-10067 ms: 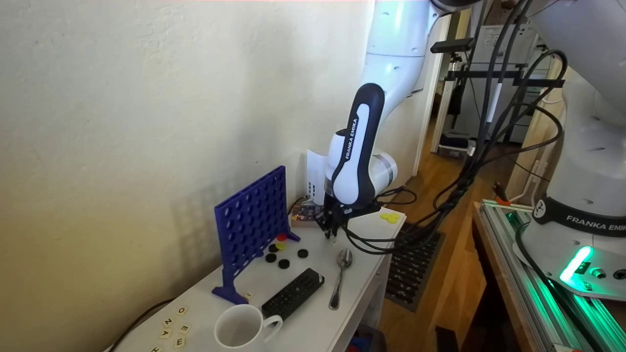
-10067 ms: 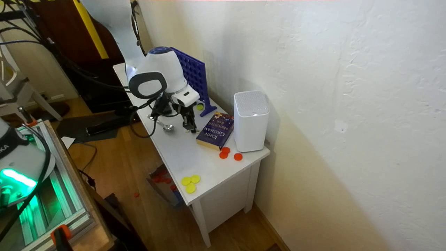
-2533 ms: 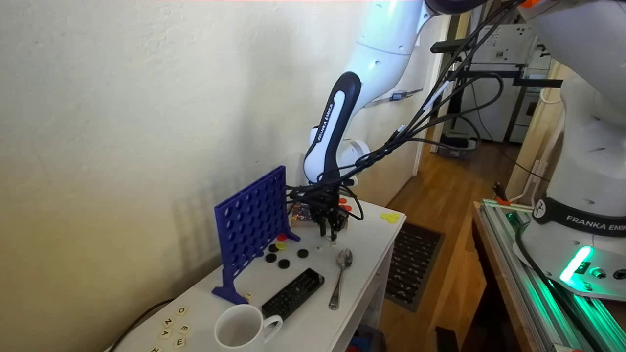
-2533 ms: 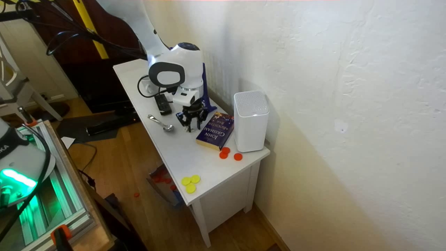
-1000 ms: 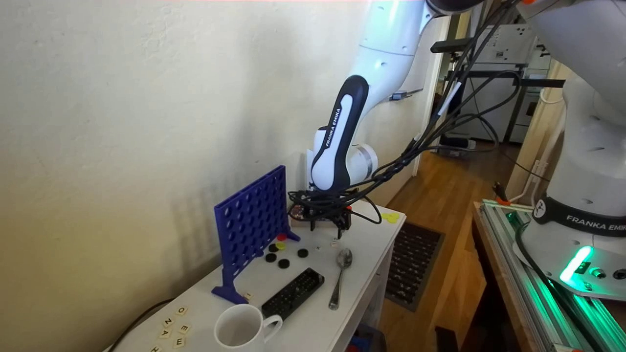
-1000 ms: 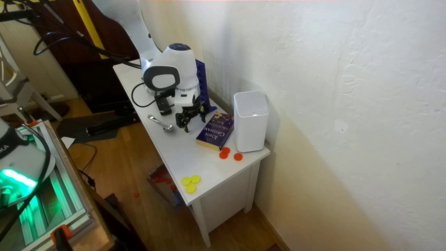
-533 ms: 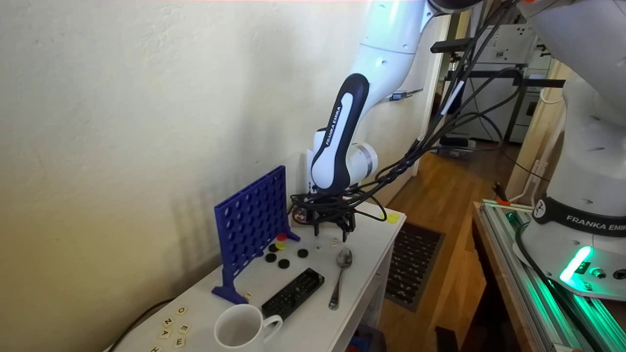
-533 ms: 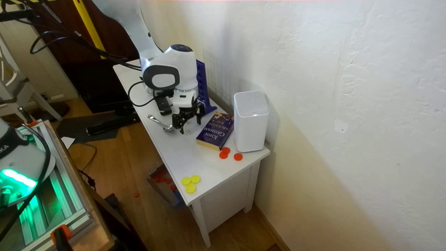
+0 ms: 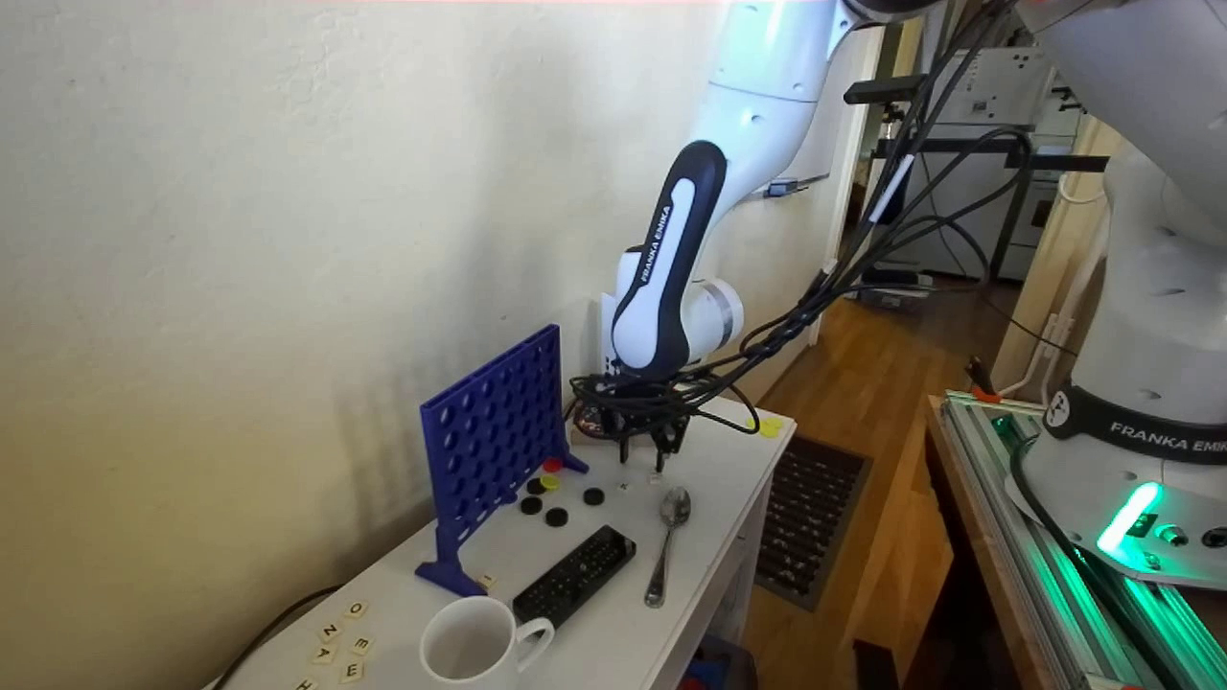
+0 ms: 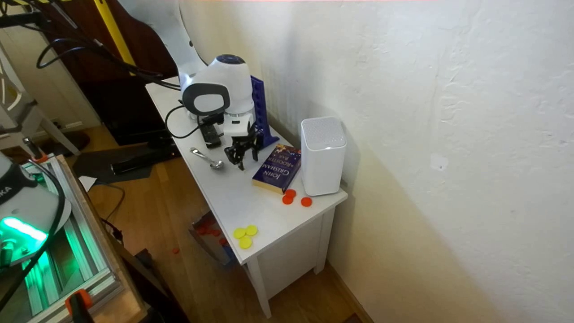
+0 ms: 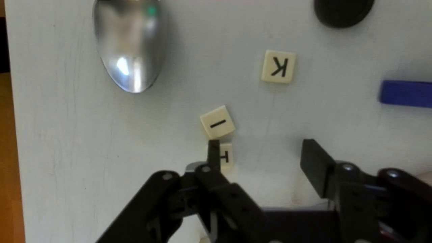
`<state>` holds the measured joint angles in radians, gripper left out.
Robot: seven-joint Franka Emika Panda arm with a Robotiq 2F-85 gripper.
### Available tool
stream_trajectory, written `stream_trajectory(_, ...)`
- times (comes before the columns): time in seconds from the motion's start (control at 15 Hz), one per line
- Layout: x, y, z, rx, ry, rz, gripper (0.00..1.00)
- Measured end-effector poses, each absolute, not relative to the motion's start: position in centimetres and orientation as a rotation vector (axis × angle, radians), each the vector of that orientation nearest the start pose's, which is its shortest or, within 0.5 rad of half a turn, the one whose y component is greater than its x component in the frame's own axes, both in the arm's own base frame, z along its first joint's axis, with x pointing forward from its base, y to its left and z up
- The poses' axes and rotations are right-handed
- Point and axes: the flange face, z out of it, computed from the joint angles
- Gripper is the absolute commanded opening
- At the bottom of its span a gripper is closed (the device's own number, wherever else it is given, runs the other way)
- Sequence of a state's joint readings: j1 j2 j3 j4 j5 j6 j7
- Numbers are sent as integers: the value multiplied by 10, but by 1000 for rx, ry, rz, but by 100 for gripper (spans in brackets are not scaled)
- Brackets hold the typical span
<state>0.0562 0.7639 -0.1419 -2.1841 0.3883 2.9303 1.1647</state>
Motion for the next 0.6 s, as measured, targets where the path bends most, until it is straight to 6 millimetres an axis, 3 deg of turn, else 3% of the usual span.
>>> stream_trajectory(0.33, 482, -86, 58, -2186, 2293, 14, 1)
stream_trajectory(0.6, 456, -92, 65, -2186, 2304, 59, 0)
